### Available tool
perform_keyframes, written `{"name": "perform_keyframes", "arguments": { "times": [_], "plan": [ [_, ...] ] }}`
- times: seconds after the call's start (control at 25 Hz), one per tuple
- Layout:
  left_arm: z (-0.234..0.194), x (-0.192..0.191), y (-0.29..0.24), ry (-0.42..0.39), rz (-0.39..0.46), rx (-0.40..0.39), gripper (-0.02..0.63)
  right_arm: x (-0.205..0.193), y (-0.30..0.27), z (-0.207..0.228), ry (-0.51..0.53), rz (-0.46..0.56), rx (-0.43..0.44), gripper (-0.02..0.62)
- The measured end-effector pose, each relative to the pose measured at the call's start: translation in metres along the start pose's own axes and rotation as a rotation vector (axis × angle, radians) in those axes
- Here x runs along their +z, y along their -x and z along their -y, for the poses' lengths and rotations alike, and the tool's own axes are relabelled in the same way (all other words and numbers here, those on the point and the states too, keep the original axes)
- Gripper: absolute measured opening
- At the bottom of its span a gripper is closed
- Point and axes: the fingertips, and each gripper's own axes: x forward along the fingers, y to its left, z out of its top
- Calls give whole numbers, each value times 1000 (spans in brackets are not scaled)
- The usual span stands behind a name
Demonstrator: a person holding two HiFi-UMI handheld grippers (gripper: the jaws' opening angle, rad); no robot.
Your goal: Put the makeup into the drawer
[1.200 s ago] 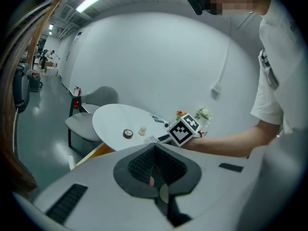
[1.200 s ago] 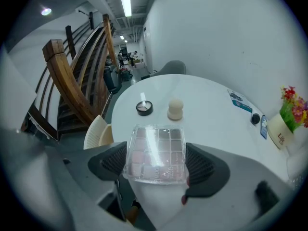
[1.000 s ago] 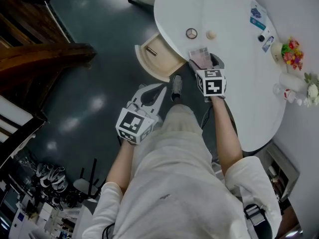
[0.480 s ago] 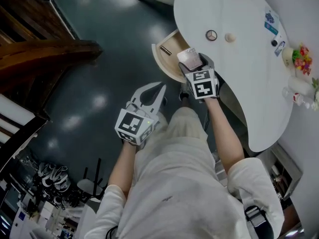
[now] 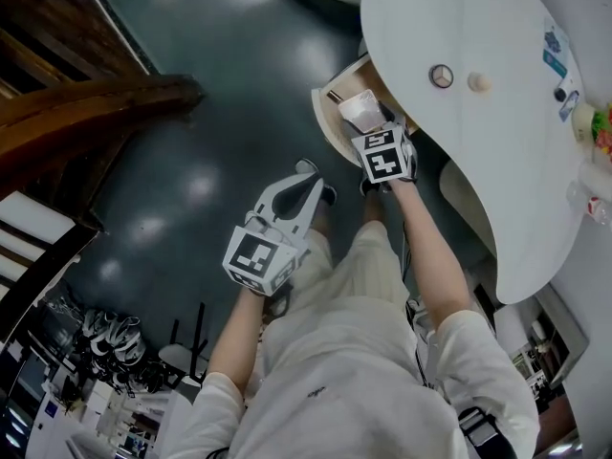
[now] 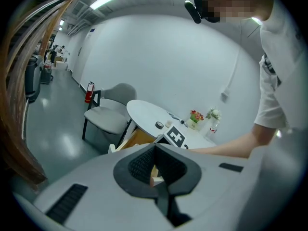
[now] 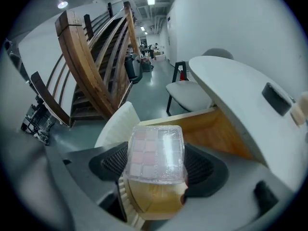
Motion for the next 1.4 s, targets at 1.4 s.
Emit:
{"name": "perform_keyframes", "arguments": {
  "times": [1.4],
  "plan": [
    [-40, -41, -41, 19, -40, -35, 8, -30, -138, 49, 161, -133, -46, 378]
  ]
}}
